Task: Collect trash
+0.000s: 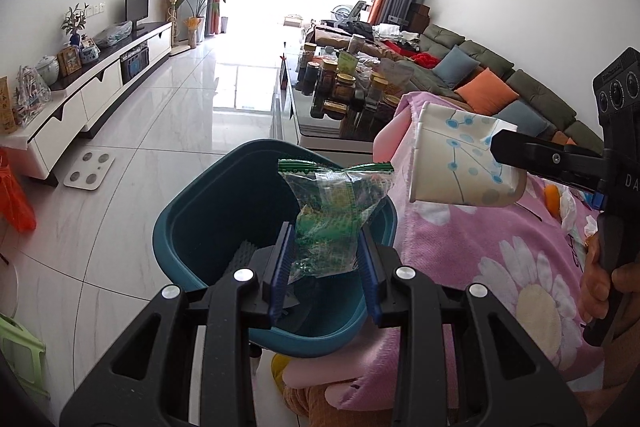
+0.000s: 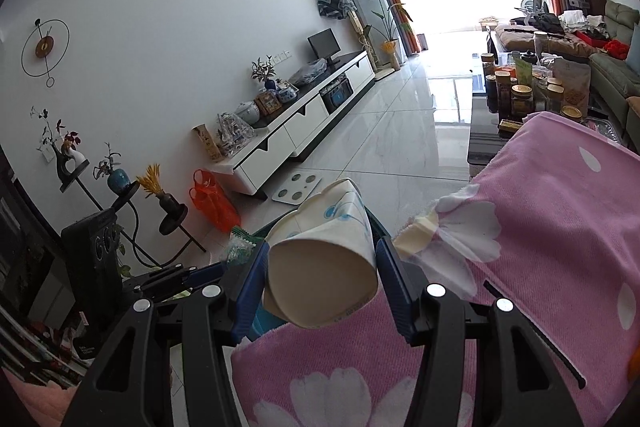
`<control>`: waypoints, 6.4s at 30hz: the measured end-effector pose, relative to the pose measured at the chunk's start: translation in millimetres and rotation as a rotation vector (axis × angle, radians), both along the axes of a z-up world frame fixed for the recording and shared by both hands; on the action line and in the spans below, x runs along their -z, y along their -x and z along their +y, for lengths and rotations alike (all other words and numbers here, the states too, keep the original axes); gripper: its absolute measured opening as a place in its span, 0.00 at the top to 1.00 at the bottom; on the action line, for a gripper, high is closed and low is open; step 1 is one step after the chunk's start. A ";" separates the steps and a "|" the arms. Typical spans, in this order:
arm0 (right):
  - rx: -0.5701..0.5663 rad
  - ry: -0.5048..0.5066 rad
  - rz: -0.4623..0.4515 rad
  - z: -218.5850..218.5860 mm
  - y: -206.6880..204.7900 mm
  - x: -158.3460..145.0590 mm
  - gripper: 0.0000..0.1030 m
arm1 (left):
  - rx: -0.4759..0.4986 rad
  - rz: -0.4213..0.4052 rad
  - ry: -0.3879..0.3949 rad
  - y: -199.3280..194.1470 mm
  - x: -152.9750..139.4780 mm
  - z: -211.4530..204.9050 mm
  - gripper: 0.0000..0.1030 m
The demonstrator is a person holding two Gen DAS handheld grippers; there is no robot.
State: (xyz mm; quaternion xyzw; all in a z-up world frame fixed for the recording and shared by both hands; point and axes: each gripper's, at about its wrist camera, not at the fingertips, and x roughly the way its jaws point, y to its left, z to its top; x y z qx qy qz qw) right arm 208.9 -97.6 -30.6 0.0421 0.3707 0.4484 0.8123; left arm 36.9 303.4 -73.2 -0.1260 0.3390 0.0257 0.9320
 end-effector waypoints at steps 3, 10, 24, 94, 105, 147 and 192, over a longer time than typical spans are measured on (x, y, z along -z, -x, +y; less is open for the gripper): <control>-0.009 0.017 0.016 12.2 -5.8 6.4 0.49 | -0.007 0.018 0.001 -6.6 5.4 -2.5 0.70; -0.019 0.058 0.063 38.0 -21.1 21.5 0.49 | -0.029 0.076 0.012 -23.6 25.0 2.8 0.69; -0.016 0.062 0.118 46.7 -25.2 33.1 0.48 | -0.085 0.140 0.031 -48.7 50.7 10.4 0.53; 0.724 -0.142 0.049 -385.3 69.2 46.0 0.44 | 0.853 0.122 0.043 -70.5 9.6 -403.1 0.26; 0.684 -0.124 0.081 -376.5 58.5 50.2 0.94 | 0.839 0.134 0.048 -73.6 16.6 -400.6 0.45; 0.386 -0.190 -0.055 -254.3 59.9 -8.0 0.97 | 0.527 -0.020 -0.060 -4.9 -22.5 -230.2 0.45; 0.160 -0.180 -0.007 -156.7 38.8 -10.8 0.97 | 0.316 -0.038 -0.064 19.1 -38.9 -159.1 0.45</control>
